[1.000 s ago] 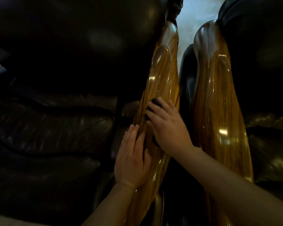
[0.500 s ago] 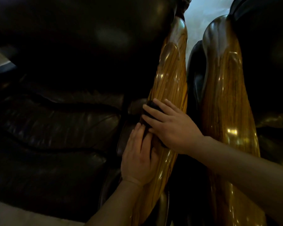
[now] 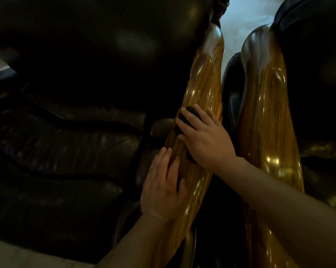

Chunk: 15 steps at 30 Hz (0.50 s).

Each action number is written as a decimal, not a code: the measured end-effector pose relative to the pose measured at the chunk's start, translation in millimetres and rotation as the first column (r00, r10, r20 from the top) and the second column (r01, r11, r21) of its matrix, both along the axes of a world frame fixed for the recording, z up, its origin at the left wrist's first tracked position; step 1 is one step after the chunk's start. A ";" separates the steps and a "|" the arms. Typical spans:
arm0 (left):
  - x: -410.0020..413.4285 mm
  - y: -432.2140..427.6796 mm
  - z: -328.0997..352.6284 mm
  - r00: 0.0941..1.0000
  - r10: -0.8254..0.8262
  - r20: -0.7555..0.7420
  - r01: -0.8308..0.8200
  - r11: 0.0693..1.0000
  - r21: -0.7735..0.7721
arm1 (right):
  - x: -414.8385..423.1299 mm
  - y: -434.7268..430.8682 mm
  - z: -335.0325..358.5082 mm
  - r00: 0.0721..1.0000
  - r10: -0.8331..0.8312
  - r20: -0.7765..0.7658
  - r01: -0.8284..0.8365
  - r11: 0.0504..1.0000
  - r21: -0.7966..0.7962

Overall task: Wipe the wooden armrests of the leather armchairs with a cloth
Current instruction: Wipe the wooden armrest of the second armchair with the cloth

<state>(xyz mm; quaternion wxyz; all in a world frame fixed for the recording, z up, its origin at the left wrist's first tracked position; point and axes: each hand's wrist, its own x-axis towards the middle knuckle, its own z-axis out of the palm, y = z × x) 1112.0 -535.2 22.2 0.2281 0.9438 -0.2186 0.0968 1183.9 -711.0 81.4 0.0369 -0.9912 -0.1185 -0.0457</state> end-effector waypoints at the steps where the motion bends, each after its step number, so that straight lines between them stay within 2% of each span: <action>1: 0.0 0.1 0.7 1.000 0.002 0.000 -0.002 1.000 -0.009 | 10.5 8.2 2.5 0.997 -0.073 0.009 0.073 0.997 0.012; 3: 1.3 0.0 1.3 1.000 0.008 -0.001 -0.008 1.000 -0.004 | 19.7 21.7 3.4 0.990 -0.140 0.012 0.139 0.990 0.031; 4: 1.3 -0.2 1.3 1.000 0.009 -0.002 -0.009 1.000 0.001 | 16.6 23.1 1.5 0.993 -0.122 0.007 0.122 0.992 0.020; 9: 1.3 0.2 2.1 1.000 0.009 -0.003 -0.009 1.000 0.004 | -8.8 -8.3 -3.5 0.969 0.244 -0.034 -0.246 0.968 -0.049; 10: 1.2 -0.2 2.0 1.000 0.011 0.001 -0.011 1.000 -0.004 | -2.3 -12.0 -1.8 0.971 0.235 -0.034 -0.237 0.971 -0.038; 14: 0.9 0.2 0.4 1.000 0.004 0.001 -0.004 1.000 -0.017 | 26.7 4.6 4.3 0.999 -0.039 0.005 0.039 0.999 0.014; 15: 0.9 0.6 -0.4 1.000 0.002 0.000 -0.002 1.000 -0.018 | 23.7 8.4 2.5 0.999 -0.040 0.022 0.039 0.999 0.017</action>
